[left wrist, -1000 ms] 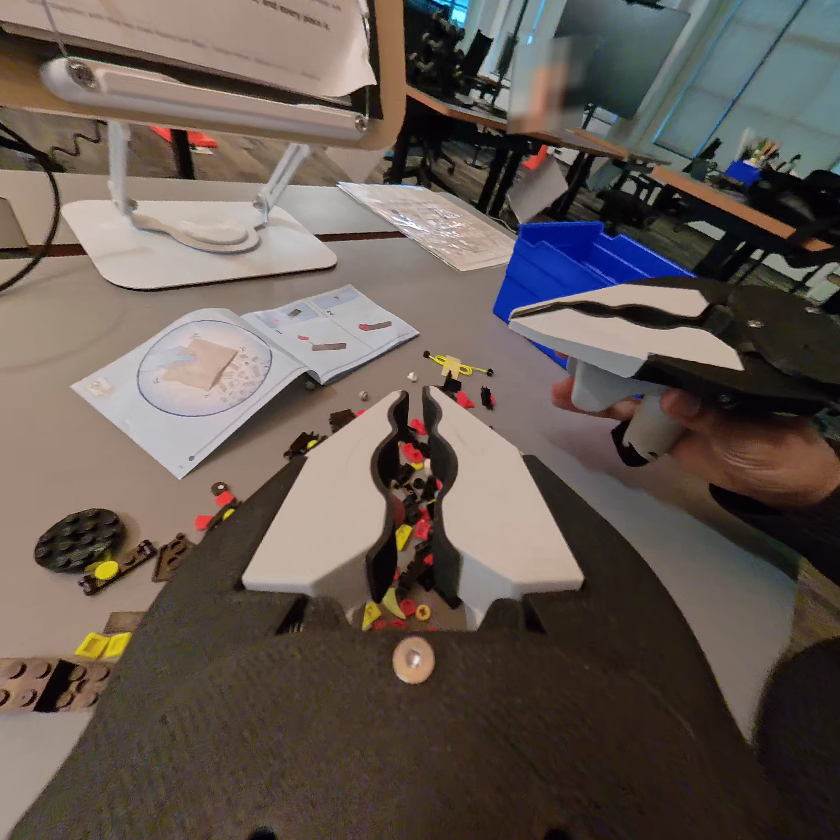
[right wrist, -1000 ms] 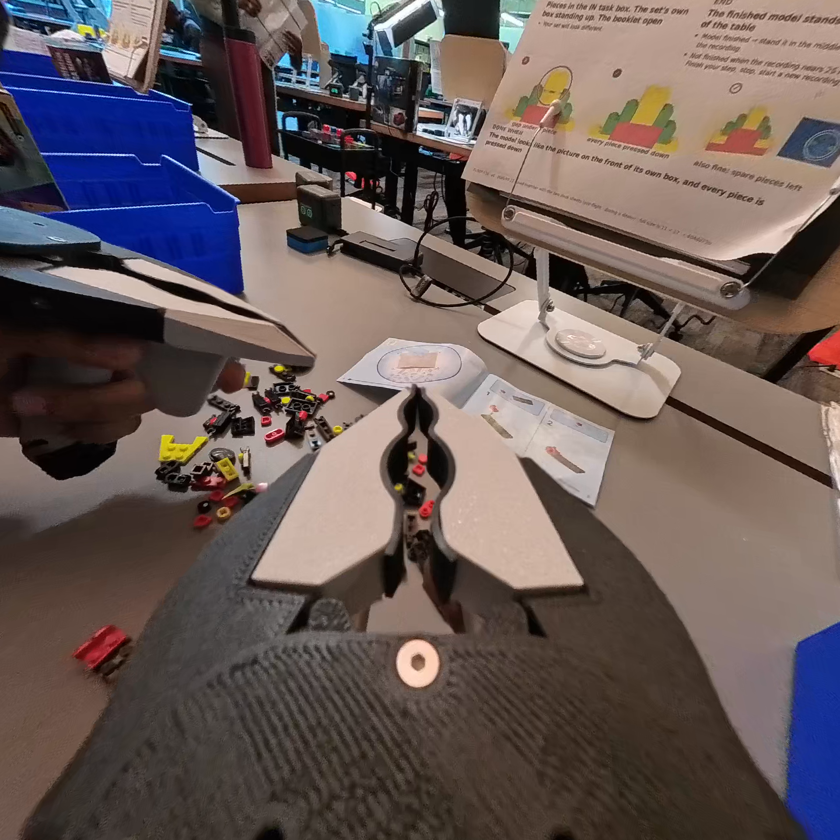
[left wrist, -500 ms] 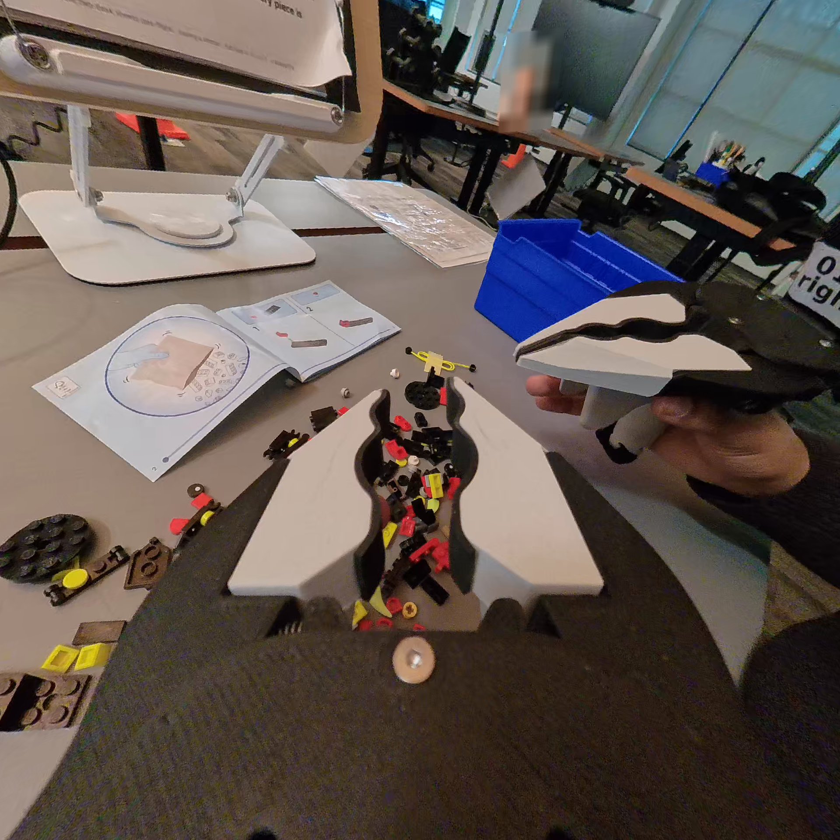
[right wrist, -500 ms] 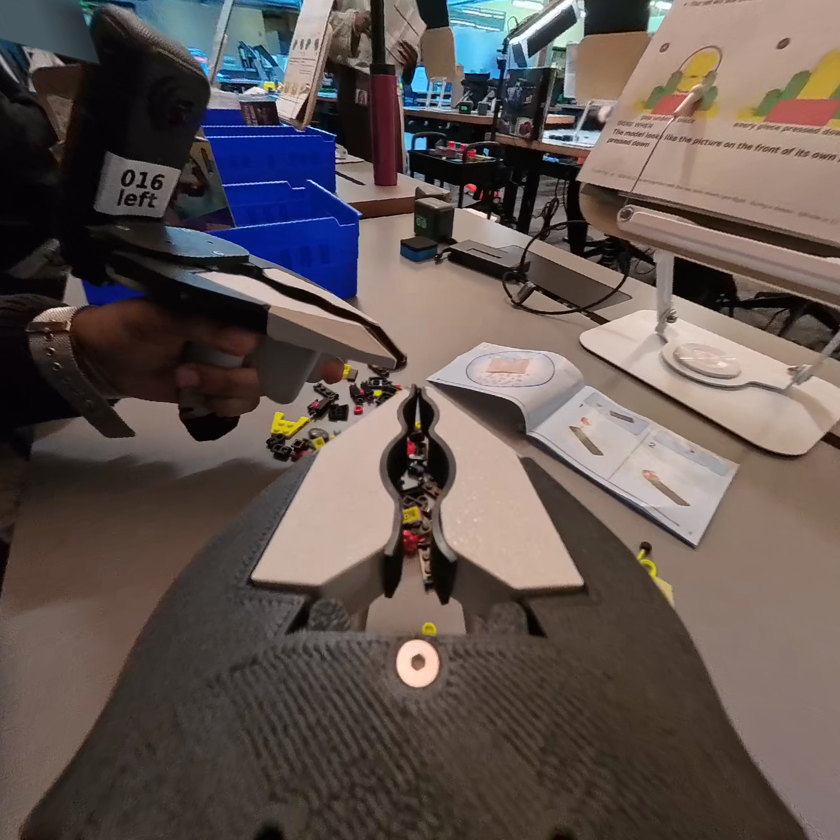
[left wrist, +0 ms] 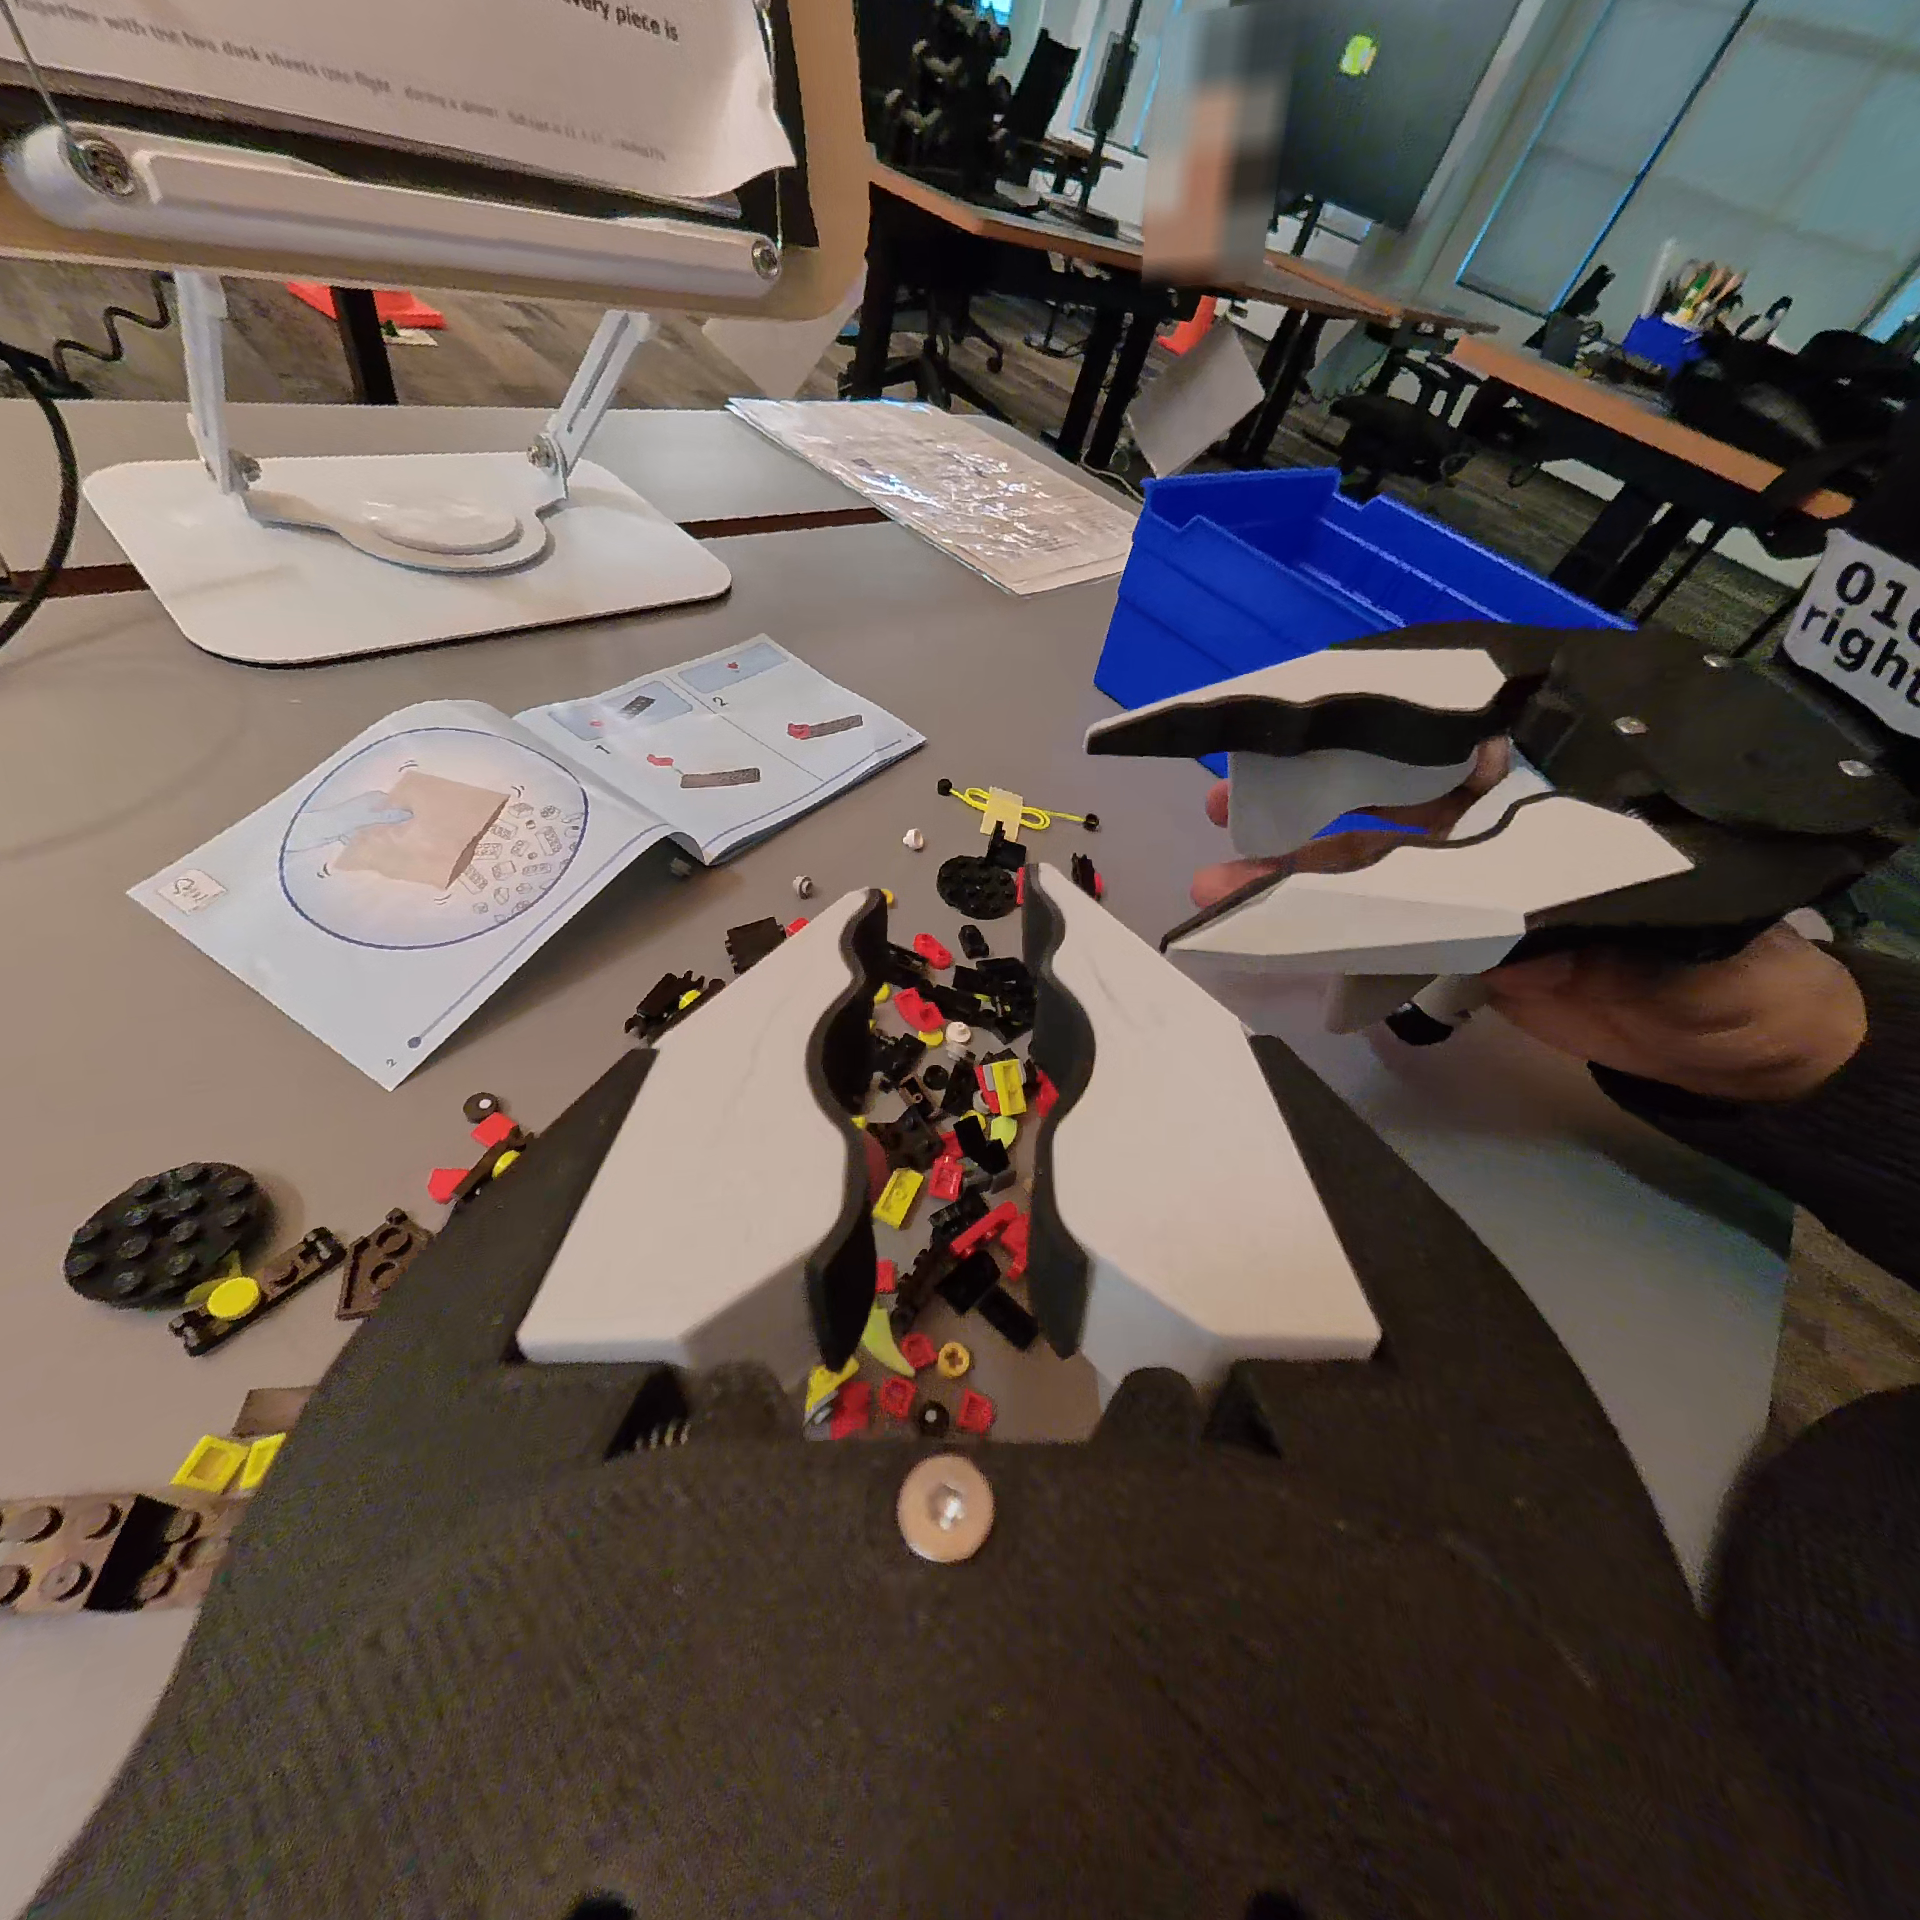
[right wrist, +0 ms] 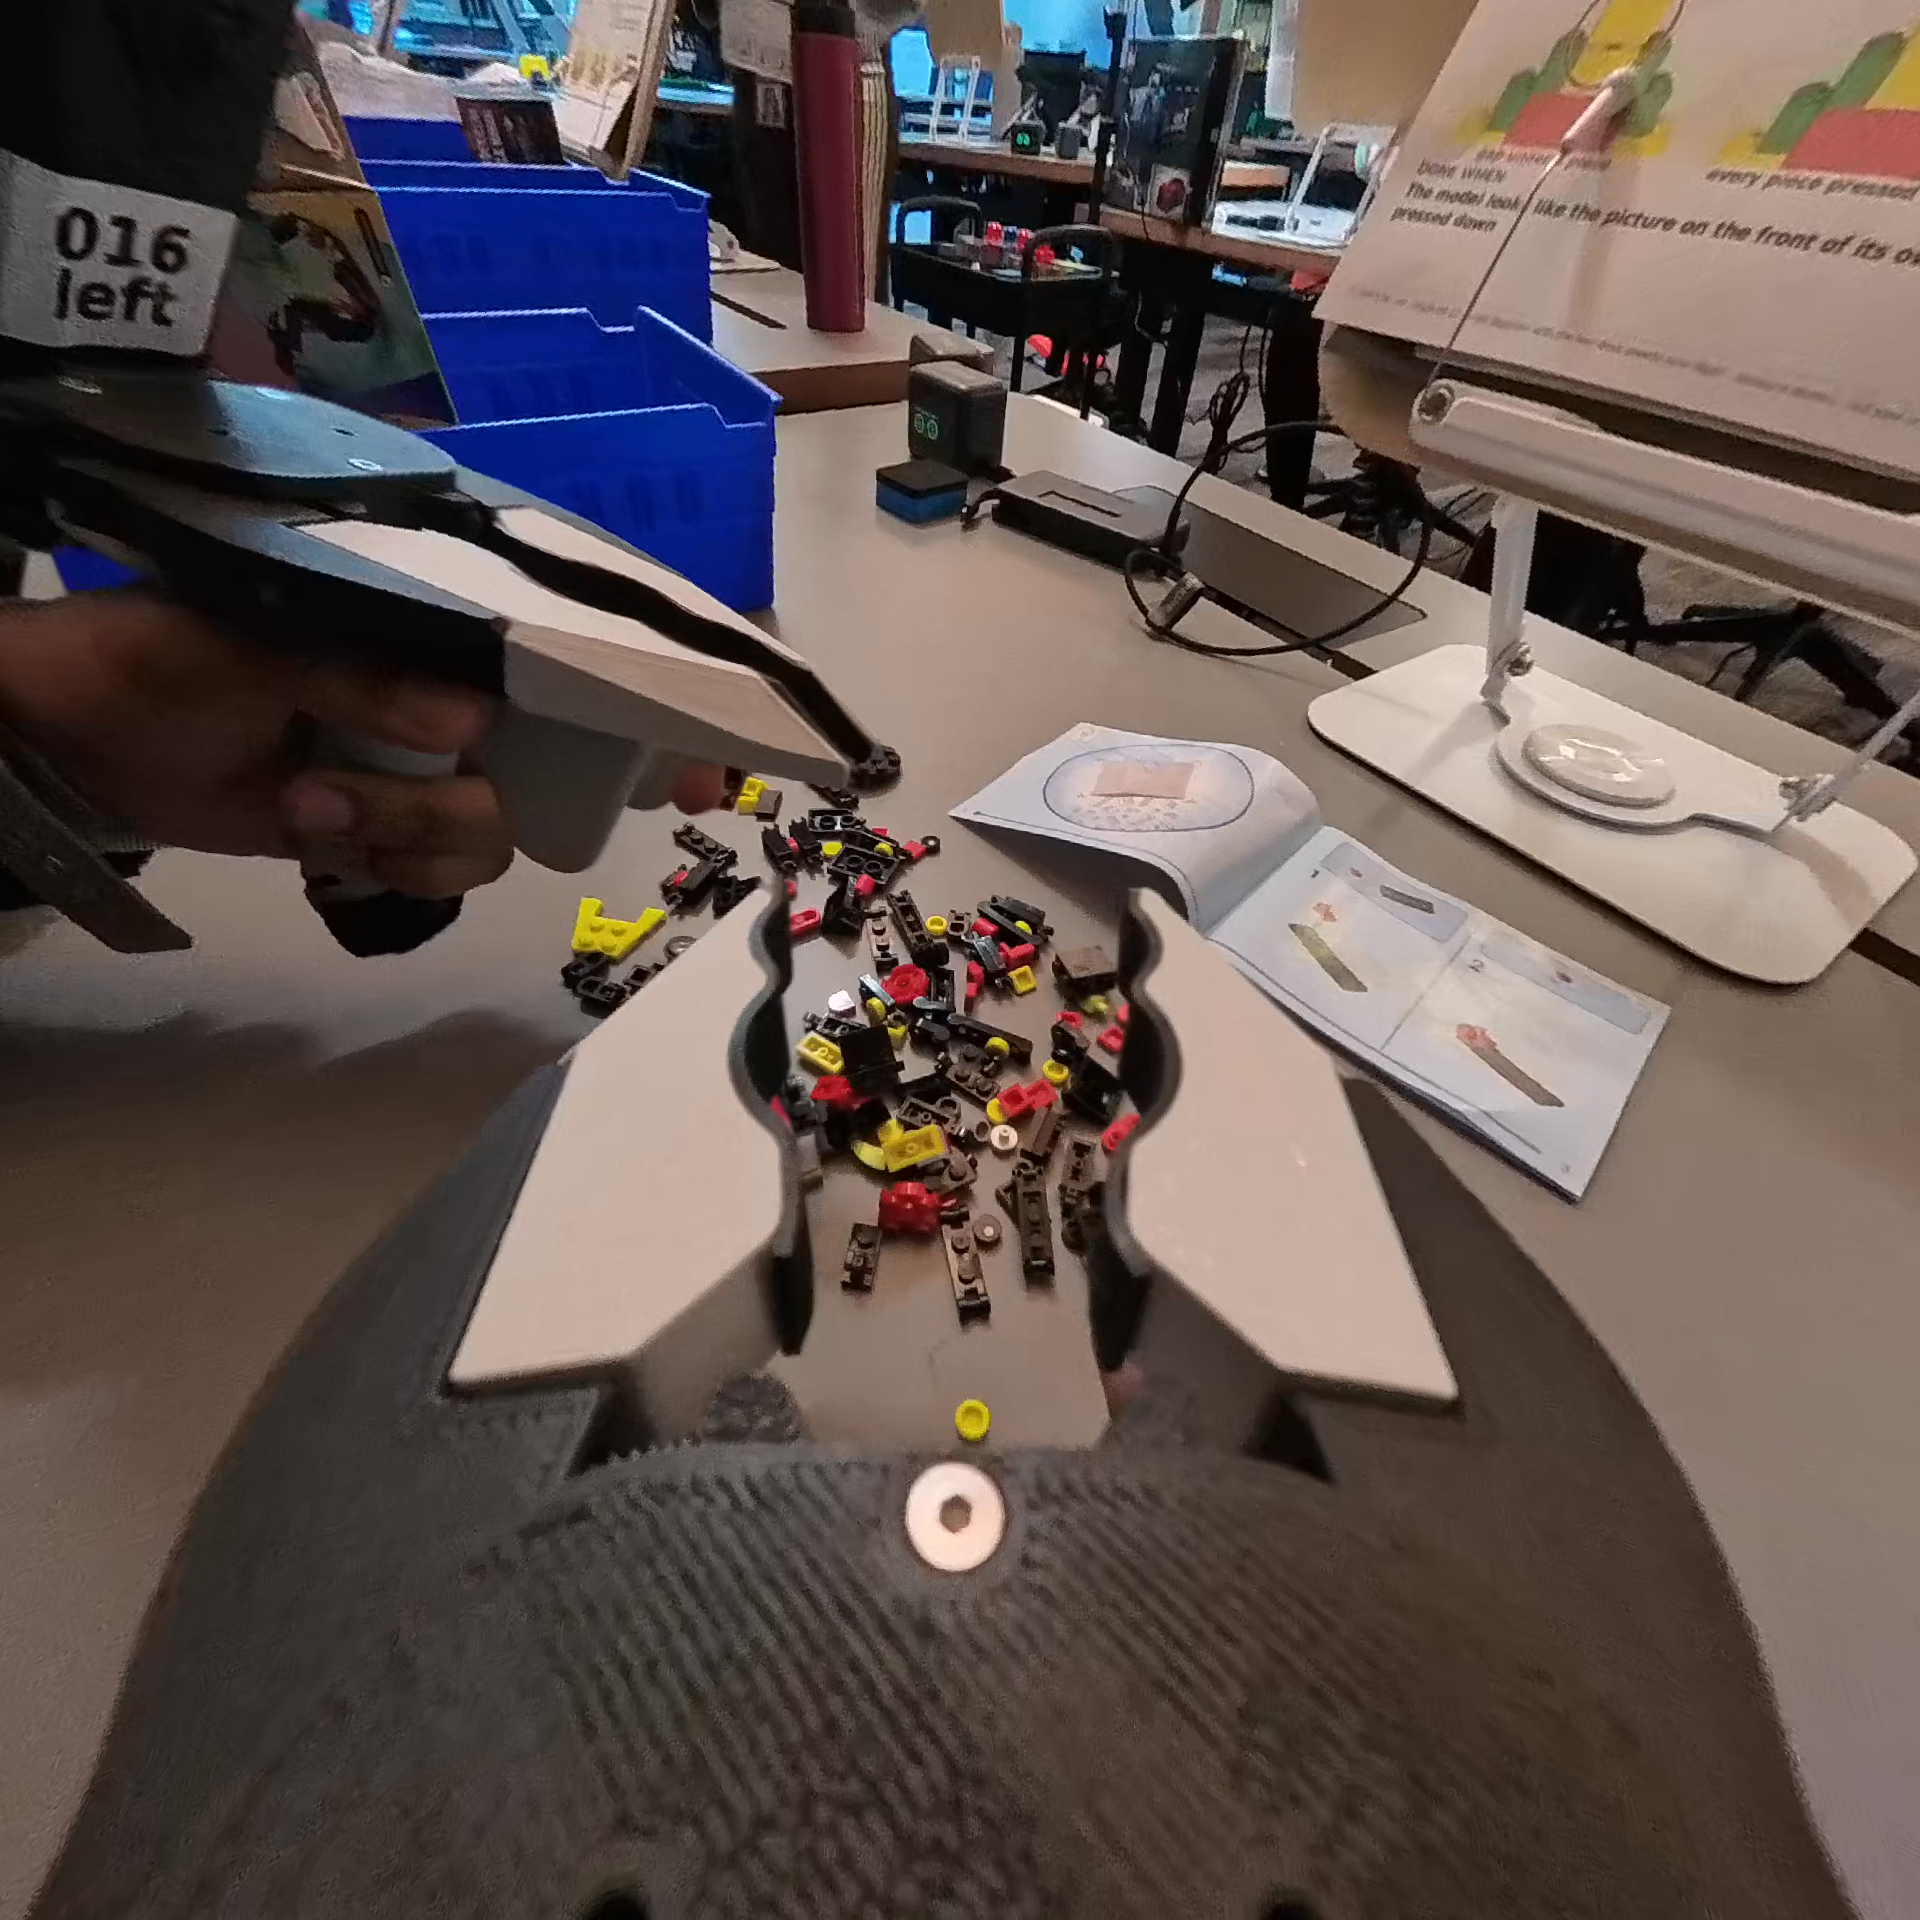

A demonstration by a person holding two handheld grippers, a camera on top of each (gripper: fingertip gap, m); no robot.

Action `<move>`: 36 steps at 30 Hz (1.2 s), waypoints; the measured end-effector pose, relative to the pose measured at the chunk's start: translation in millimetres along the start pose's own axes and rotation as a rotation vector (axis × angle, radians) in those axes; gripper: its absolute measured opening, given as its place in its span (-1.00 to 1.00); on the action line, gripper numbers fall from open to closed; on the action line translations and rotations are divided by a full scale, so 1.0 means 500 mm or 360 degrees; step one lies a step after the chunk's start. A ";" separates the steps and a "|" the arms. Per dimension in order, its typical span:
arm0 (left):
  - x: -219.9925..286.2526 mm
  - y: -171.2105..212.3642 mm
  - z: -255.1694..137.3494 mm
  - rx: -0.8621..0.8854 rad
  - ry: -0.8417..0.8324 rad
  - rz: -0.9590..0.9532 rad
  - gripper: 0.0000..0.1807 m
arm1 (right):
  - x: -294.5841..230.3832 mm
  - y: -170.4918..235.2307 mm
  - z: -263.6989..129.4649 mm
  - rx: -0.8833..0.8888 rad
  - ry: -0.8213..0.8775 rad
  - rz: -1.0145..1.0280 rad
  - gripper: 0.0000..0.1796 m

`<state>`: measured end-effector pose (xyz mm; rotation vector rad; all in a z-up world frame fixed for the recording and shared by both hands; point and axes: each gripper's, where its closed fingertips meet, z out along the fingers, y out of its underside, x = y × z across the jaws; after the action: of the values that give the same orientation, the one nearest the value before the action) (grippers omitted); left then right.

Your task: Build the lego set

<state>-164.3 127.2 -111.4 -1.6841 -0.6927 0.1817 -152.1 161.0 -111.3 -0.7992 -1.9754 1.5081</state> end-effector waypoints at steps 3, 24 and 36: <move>-0.001 0.004 -0.007 -0.0029 -0.0007 0.0012 -0.75 | 0.001 0.004 0.000 -0.0011 -0.0003 0.0035 -0.24; 0.132 0.247 -0.113 -0.0799 0.0517 0.0730 -0.76 | -0.167 0.144 -0.046 -0.0523 -0.0724 -0.0257 -0.73; 0.143 0.291 -0.094 -0.0923 0.0488 0.0882 -0.82 | -0.231 0.216 -0.053 -0.0778 -0.0927 -0.0403 -0.68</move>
<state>-34.5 114.6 -218.2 -2.3748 -0.0211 0.1093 -38.6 116.9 -215.7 -0.2659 -2.8181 1.2034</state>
